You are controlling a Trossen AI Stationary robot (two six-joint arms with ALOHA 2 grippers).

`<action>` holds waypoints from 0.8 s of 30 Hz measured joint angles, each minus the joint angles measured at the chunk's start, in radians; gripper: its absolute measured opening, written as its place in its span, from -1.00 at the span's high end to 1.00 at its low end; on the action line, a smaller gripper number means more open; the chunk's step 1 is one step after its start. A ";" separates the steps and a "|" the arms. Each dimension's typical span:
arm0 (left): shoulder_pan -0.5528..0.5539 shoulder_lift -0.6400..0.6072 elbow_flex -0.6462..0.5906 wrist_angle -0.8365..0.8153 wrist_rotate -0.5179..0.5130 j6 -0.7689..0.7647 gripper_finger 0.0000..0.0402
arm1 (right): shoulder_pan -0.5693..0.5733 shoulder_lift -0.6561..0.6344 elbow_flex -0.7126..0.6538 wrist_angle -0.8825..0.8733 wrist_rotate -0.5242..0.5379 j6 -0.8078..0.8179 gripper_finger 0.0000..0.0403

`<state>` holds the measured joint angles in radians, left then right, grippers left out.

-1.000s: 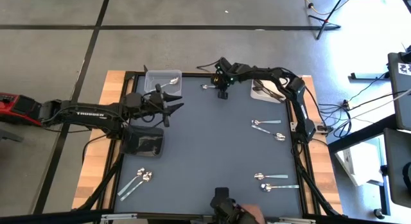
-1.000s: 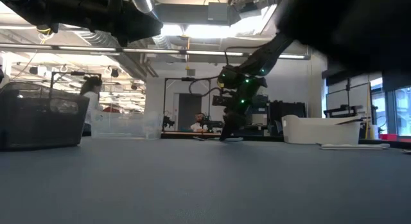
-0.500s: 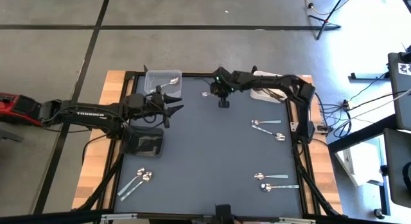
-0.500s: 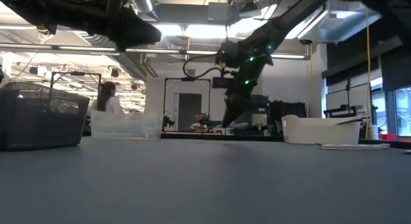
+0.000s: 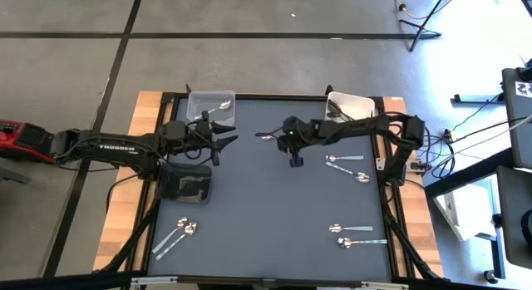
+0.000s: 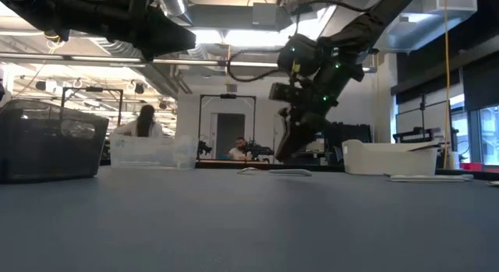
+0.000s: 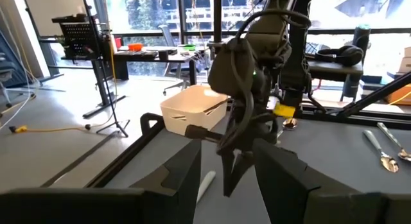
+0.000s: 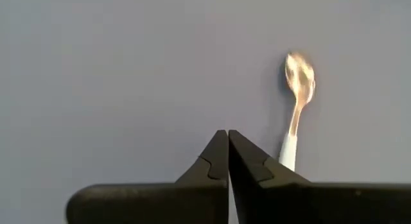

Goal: Sort silverware by color (type)
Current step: Put the blue spoon into the black bin

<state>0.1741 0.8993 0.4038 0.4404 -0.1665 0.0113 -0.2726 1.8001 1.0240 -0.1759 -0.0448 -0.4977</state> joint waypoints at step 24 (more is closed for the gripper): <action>-0.001 0.000 0.000 -0.005 0.003 -0.003 0.32 | -0.211 0.118 0.027 0.076 -0.223 0.058 0.20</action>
<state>0.1734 0.8993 0.4038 0.4350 -0.1631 0.0084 -0.4838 1.9177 1.0512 -0.0994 -0.2679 -0.4402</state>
